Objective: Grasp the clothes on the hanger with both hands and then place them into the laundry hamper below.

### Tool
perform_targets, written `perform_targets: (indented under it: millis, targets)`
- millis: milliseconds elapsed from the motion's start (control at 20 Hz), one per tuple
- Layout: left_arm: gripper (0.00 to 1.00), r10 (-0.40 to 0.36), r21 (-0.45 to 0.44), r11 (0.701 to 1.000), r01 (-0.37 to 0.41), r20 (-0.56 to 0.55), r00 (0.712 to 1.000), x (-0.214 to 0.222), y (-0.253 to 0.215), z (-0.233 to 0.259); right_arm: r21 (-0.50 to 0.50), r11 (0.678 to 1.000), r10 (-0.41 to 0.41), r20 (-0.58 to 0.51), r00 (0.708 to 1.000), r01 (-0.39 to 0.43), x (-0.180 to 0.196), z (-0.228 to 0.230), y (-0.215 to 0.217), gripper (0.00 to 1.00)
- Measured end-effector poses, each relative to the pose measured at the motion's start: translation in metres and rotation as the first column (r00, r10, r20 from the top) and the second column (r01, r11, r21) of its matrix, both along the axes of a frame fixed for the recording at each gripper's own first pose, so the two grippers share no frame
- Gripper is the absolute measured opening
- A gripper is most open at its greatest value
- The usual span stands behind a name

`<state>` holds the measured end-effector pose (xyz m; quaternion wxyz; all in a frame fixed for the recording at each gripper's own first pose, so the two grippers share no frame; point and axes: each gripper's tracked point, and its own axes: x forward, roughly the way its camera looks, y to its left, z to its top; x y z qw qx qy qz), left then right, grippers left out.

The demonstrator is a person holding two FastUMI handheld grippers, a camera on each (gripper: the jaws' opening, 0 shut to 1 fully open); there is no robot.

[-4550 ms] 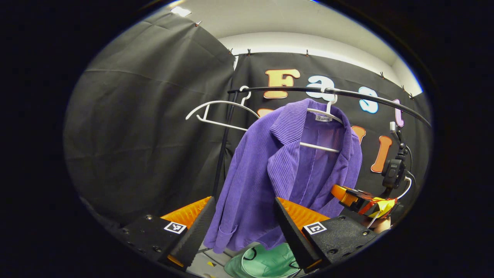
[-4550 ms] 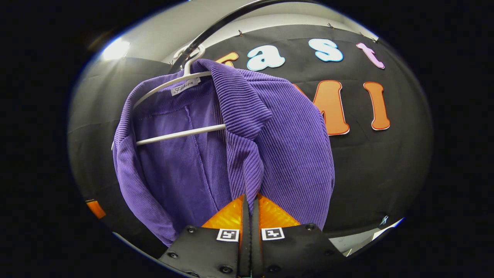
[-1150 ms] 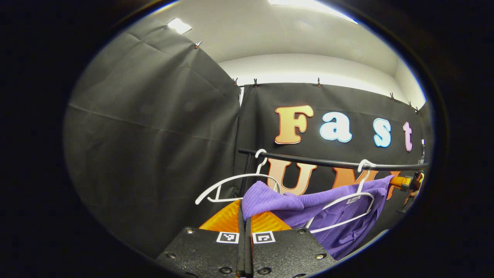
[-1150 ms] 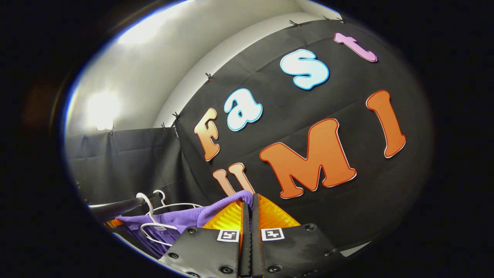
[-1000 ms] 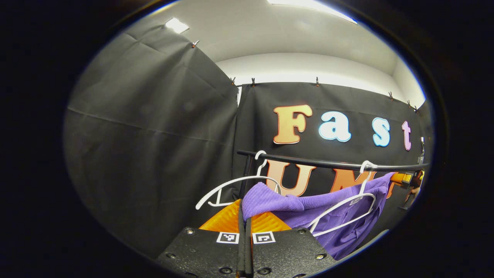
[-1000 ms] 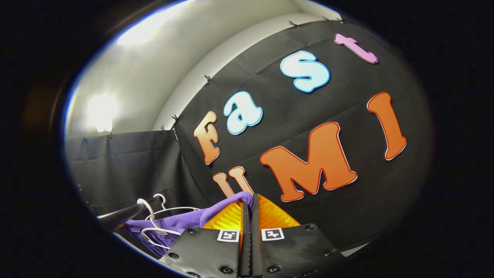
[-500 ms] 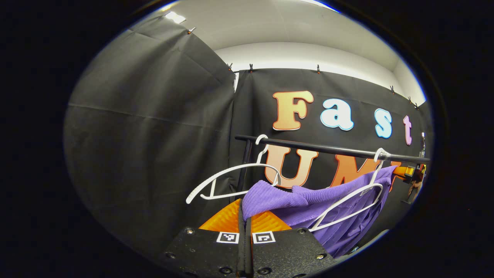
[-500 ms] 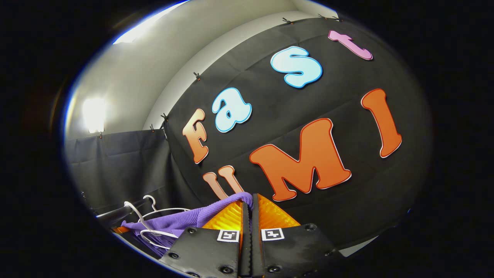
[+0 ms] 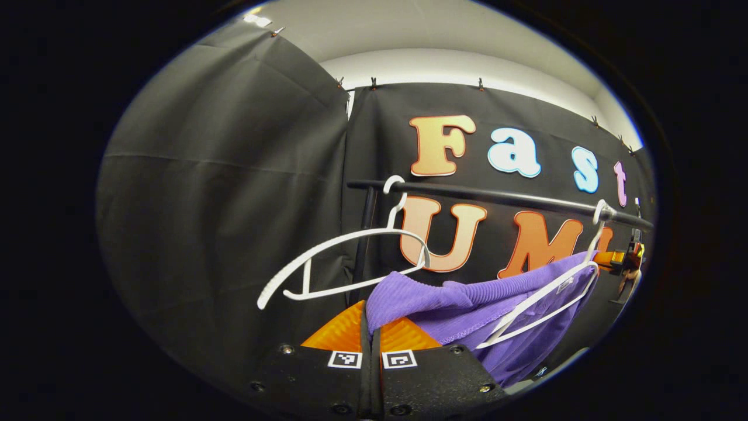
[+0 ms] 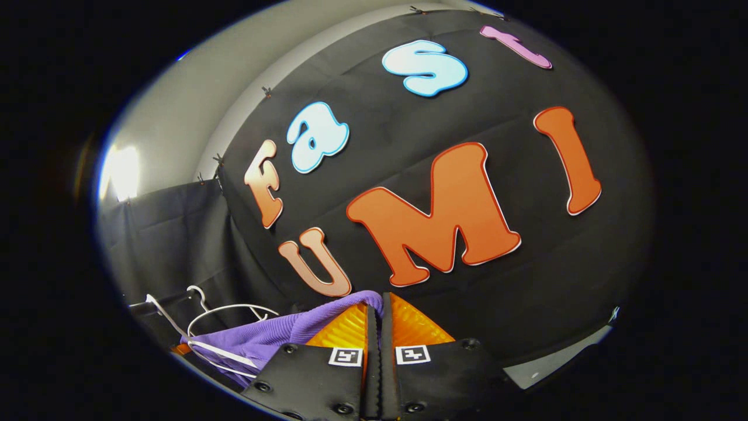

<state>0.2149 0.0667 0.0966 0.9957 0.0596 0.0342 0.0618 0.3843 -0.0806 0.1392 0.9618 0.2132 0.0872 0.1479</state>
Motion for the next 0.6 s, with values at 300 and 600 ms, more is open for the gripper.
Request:
perform_targets:
  millis: [300, 600]
  targets:
    - [0.0, 0.011, -0.043, 0.999, -0.013, -0.039, 0.999, 0.001, 0.01, -0.031, -0.012, 1.0, 0.008, -0.116, 0.993, -0.01, 0.008, -0.063, 0.003, 0.08]
    - [0.0, 0.027, -0.076, 0.996, -0.036, -0.108, 0.994, -0.002, 0.023, -0.074, -0.004, 1.0, 0.015, -0.208, 0.978, -0.016, 0.0, -0.12, 0.008, 0.08]
